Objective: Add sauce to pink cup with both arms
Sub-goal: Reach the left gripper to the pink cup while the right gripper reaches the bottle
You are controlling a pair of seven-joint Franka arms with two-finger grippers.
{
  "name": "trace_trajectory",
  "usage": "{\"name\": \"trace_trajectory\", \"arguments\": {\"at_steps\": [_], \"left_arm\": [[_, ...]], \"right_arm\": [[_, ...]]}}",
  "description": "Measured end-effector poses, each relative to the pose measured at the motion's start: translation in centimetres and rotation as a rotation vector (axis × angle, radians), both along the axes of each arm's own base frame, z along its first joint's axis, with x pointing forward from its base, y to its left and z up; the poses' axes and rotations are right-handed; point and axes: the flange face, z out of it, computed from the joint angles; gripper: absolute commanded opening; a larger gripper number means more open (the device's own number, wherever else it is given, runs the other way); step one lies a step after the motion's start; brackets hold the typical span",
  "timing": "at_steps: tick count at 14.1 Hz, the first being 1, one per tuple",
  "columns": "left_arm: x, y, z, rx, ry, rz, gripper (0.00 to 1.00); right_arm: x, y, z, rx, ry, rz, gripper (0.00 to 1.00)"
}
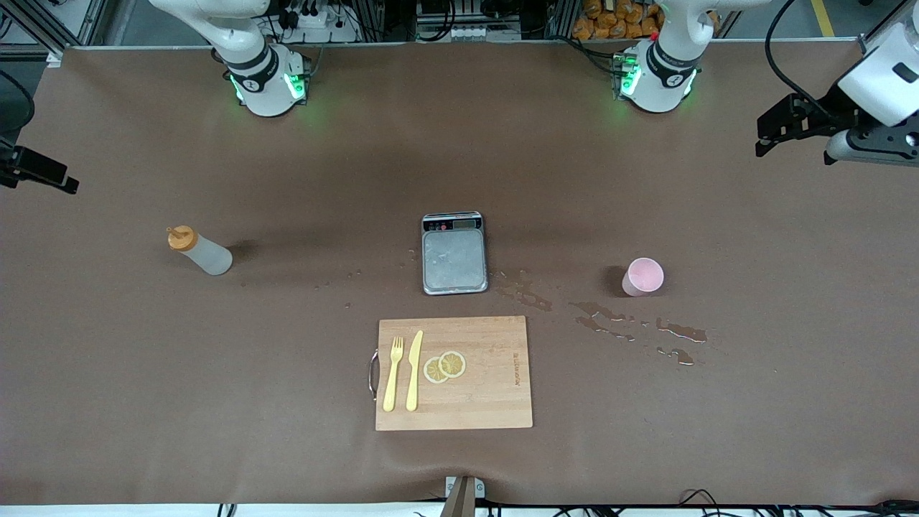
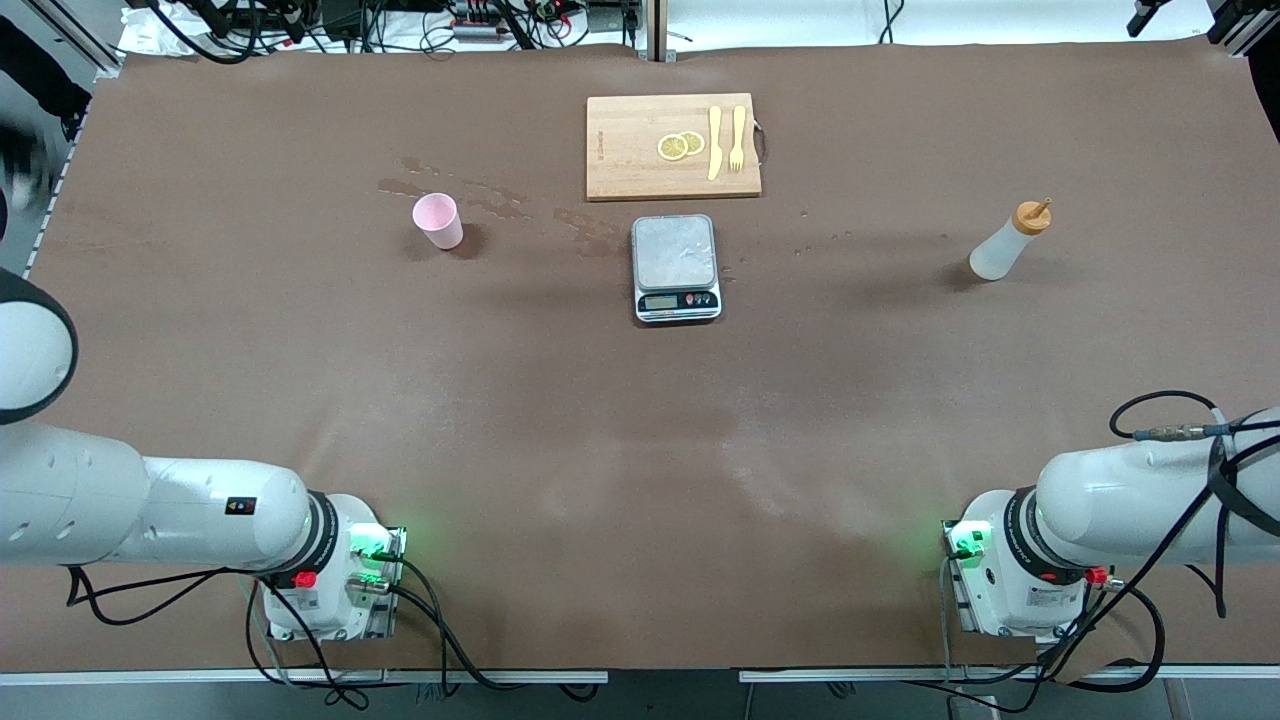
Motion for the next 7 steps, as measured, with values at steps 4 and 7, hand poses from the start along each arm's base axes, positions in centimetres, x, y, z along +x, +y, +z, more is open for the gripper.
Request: {"name": "trace_trajectory", "arguments": {"at_steps": [4,7], "left_arm": [[2.4,1.8,-6.7,-0.078,0.140,0.052,1.00],[5.0,0.2,-12.9,-0.067,0.214,0.030,1.00]], "right_arm": [[0.0,-2.6,-2.1,0.012,0.070,-0.045,1.00],[-0.5,-3.8,-4.5,0.034,0.186,-0.072,1.00]]}}
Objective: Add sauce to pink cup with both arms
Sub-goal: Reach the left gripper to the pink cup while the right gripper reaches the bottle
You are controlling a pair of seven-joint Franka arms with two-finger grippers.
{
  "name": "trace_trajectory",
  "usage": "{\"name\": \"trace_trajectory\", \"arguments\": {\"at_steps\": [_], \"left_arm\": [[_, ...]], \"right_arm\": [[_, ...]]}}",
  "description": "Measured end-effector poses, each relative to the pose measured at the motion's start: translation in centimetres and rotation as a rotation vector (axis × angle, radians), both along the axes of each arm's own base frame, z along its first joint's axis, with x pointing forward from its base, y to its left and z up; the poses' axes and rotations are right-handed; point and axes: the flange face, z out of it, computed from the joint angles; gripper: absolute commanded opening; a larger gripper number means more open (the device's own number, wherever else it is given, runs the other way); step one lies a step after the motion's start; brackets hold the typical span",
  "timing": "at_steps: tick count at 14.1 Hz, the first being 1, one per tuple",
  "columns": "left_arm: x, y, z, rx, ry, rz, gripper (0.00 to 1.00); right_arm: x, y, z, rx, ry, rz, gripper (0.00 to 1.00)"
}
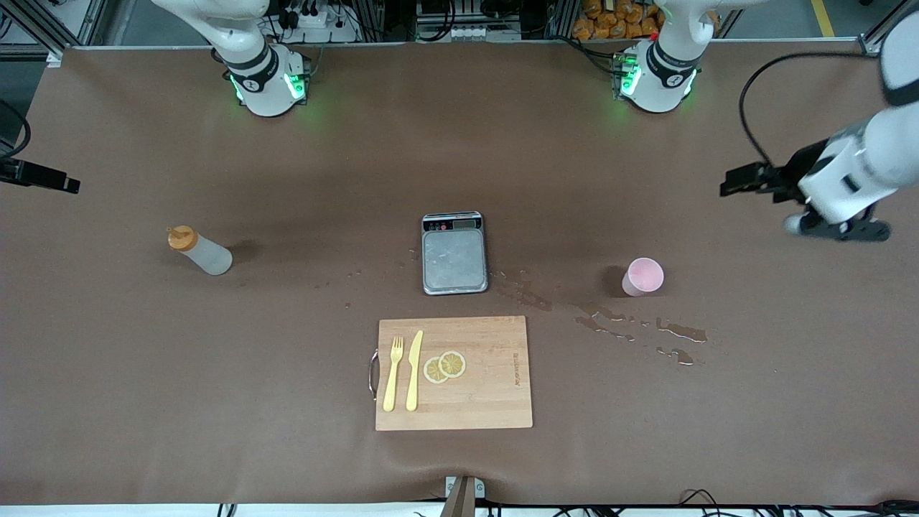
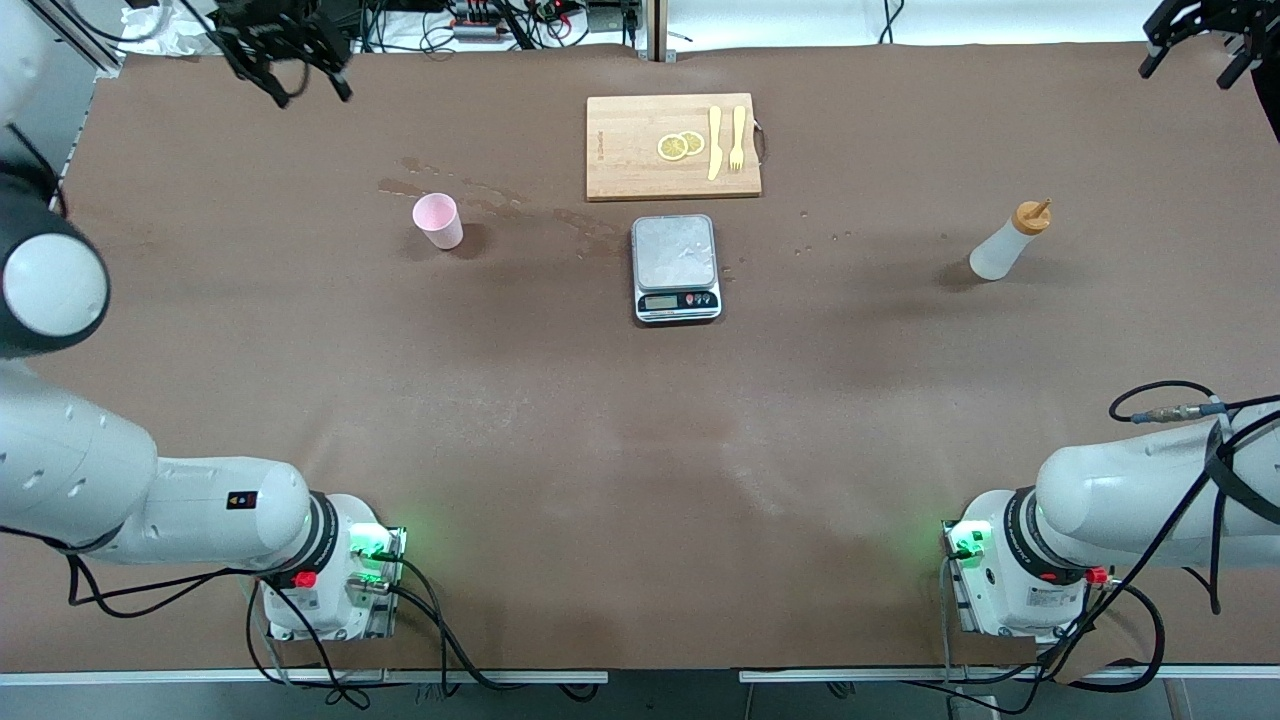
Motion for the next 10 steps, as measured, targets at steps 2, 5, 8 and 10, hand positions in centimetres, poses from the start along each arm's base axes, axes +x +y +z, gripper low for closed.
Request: {"name": "trace_trajectory", "arguments": {"at_steps": [2,5,8,10], "left_arm": [[1.5,-1.1,-3.7,0.024,0.002,-0.021,1.00],[2.6,-1.9,-9.4,0.031,-0.036,-0.020,1.00],[1.8,-2.0,-15.5,0.047,-0.067,-0.018,1.00],[1.1,-2.3,-18.9,0.080,-0.062,-0.048,1.00]], "right_arm": [[0.1,-1.9,-1.8,0.009,0.039,-0.036,1.00],[0.3,-4.3,-4.2,0.011,0.085,-0.115,1.00],[0.9,-4.6,-6.2,0.005,0.127,-0.223,1.00],[1.3,-4.7,-8.0,0.031,0.162,-0.296,1.00]]}}
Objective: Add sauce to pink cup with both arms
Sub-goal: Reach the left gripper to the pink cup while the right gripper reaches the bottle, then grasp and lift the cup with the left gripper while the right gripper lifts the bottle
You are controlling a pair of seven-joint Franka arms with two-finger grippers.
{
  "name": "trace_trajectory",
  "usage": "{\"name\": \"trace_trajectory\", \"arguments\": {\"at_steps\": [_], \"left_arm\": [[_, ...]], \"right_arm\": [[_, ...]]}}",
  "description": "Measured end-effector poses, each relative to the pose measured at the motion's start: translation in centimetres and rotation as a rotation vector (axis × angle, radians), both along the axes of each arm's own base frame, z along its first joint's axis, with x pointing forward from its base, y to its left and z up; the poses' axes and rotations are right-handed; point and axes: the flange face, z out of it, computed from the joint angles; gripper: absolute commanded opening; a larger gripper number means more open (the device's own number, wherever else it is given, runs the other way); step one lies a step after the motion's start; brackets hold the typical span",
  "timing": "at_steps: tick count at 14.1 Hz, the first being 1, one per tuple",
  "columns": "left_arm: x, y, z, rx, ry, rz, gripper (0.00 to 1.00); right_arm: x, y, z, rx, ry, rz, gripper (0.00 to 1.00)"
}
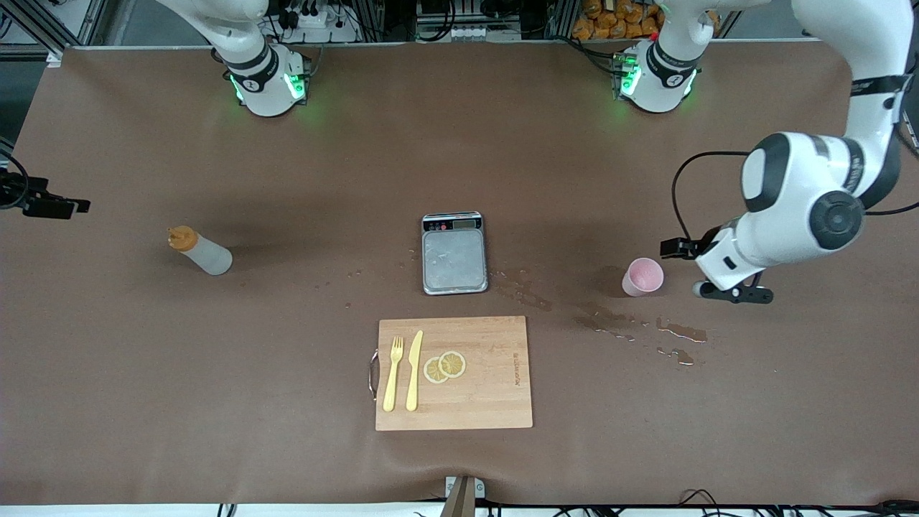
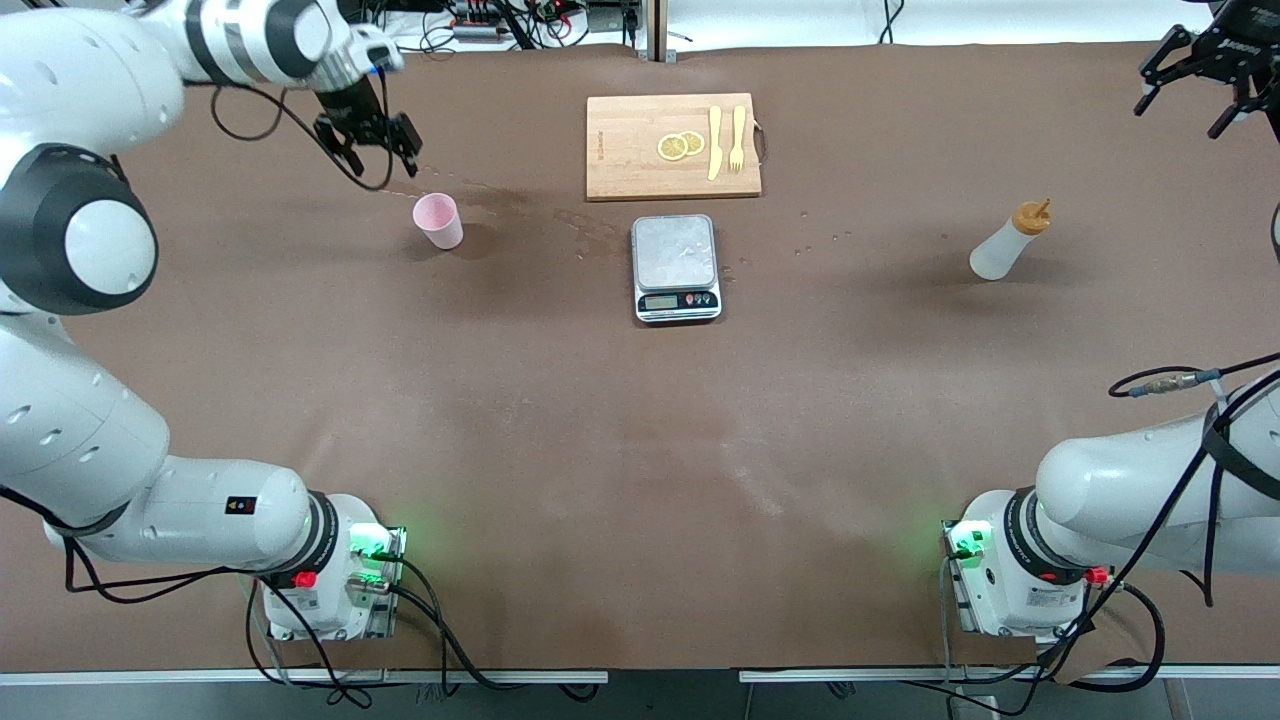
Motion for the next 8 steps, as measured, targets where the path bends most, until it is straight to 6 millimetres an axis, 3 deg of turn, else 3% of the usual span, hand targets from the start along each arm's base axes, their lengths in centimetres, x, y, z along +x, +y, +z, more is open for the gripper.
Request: {"name": "trace_trajectory", "arguments": {"at_steps": [2,8], "left_arm": [[-0.2,-0.2,-2.4,0.012,0.016,-0.014,1.00],[0.7,-0.3,-7.5,0.017,-0.008,-0.024,1.00]], "right_arm": [[0.3,-0.9,-2.9,0.060,0.050,-0.078,1.00],[-0.1,-6.4,-12.3,0.243,0.164,-0.313,1.00]]}}
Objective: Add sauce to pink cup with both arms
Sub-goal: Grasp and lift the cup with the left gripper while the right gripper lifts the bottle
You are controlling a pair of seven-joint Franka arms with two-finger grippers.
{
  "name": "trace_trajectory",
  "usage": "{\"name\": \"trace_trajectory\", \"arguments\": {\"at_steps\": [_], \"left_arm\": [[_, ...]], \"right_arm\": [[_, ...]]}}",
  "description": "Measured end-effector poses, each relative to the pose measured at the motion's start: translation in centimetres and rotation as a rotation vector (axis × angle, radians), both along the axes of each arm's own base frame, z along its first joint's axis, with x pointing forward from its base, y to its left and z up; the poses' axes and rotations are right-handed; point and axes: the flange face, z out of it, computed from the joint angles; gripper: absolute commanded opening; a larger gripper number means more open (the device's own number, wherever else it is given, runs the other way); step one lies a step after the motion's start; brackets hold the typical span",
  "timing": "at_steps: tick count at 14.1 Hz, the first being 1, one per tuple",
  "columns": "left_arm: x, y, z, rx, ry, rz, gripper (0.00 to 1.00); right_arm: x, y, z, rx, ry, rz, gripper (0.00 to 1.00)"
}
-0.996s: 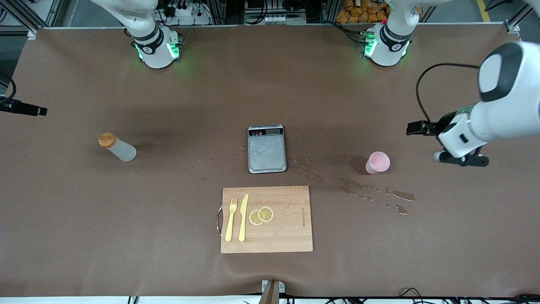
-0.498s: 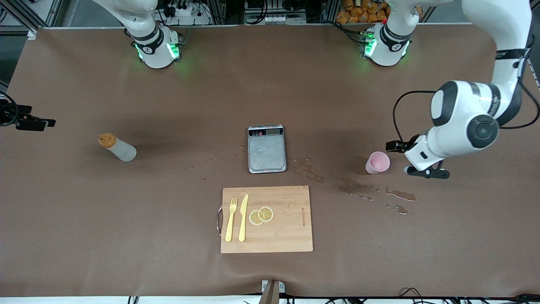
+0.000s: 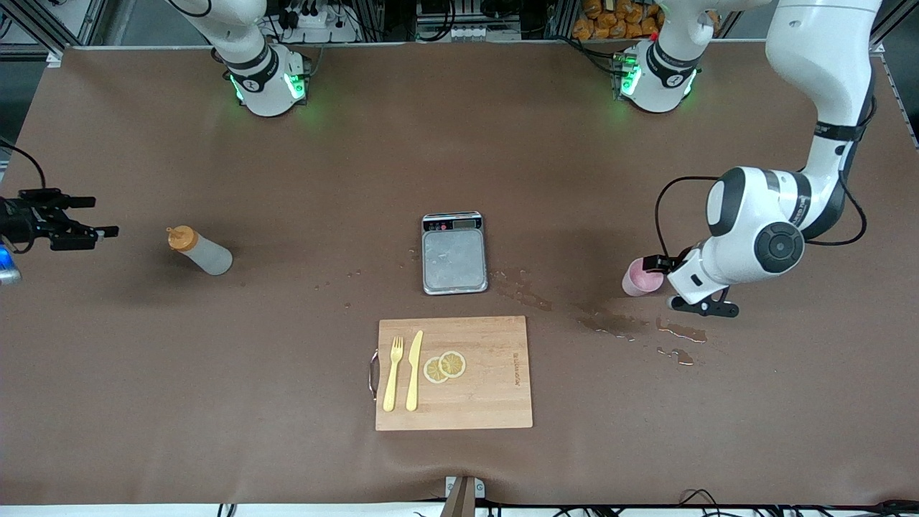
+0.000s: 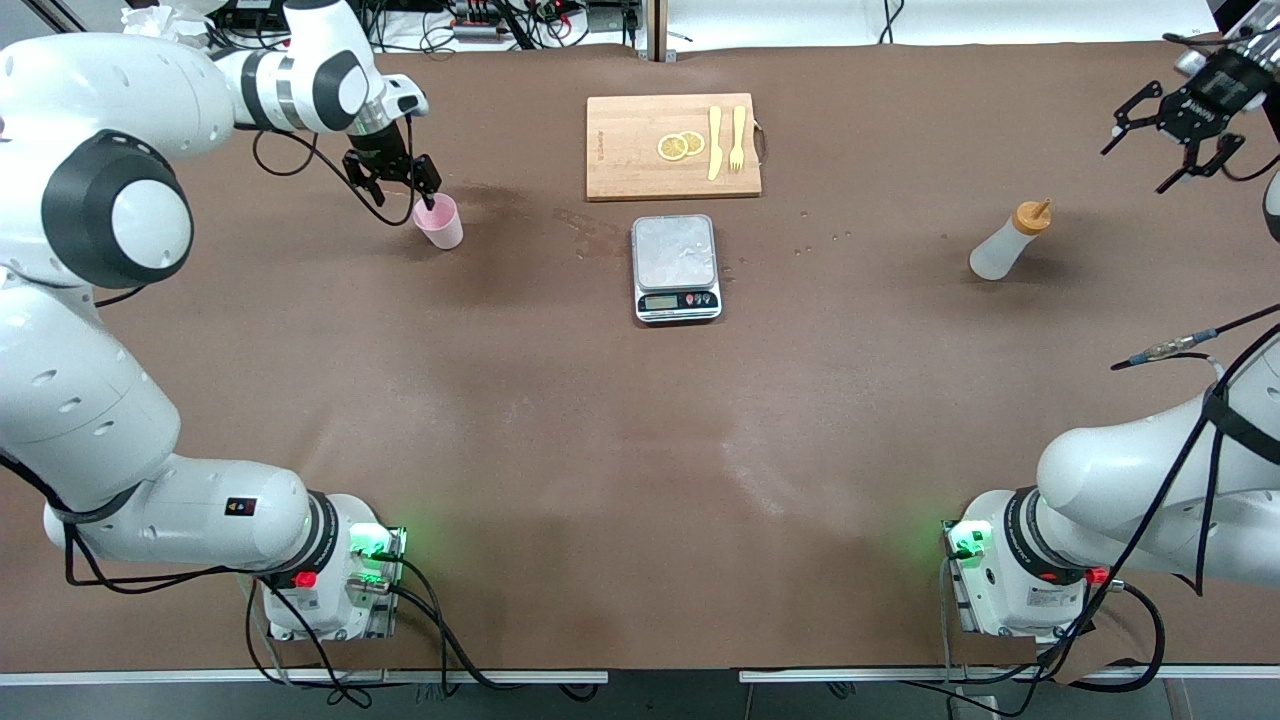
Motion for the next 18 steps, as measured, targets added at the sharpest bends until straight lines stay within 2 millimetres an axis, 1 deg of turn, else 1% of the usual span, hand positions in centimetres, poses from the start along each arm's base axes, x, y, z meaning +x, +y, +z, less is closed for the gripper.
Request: {"name": "trace_trajectory", "arguments": {"at_steps": [2,3,4,5,6,7,9,13,15,16,18], "left_arm": [[0.0,0.0,-1.2,0.004,0.007,-0.004,1.00],[0.0,0.0,-1.7,0.004,0.012,-0.005,0.69],[-0.1,-0.1,-2.3,0.004,0.018,-0.006,0.30],[-0.1,-0.2,-2.8,0.004,0.023,-0.008,0.02],[-0.1,-0.3,-3.2,0.003,0.024,-0.008,0.00],[-0.1,-0.3,-3.6,0.003,0.024,-0.009,0.00],[-0.1,-0.4,-3.8,0.002,0.024,-0.011,0.00],[0.1,-1.1,-3.5,0.000,0.014,-0.026,0.00],[0.5,-1.2,-2.7,-0.002,-0.003,-0.028,0.00],[0.8,-1.2,-2.0,-0.004,-0.018,-0.028,0.00],[1.2,-1.4,0.2,-0.007,-0.053,-0.029,0.00]], "right_arm": [[0.0,-1.0,-3.7,0.094,0.044,-0.116,1.00],[-0.1,-1.6,-5.9,0.138,0.063,-0.162,1.00],[-0.3,-2.5,-8.1,0.175,0.078,-0.203,1.00],[-0.5,-3.3,-10.2,0.209,0.091,-0.238,1.00],[-0.6,-3.9,-11.9,0.233,0.104,-0.261,1.00],[-0.8,-4.3,-13.2,0.248,0.116,-0.278,1.00],[-1.1,-4.8,-15.0,0.269,0.133,-0.299,1.00],[-1.6,-4.7,-18.6,0.324,0.171,-0.336,1.00],[-1.9,-4.3,-20.4,0.344,0.195,-0.342,1.00],[-2.0,-4.1,-21.2,0.352,0.206,-0.344,1.00],[-2.0,-3.4,-22.4,0.383,0.216,-0.355,1.00]]}}
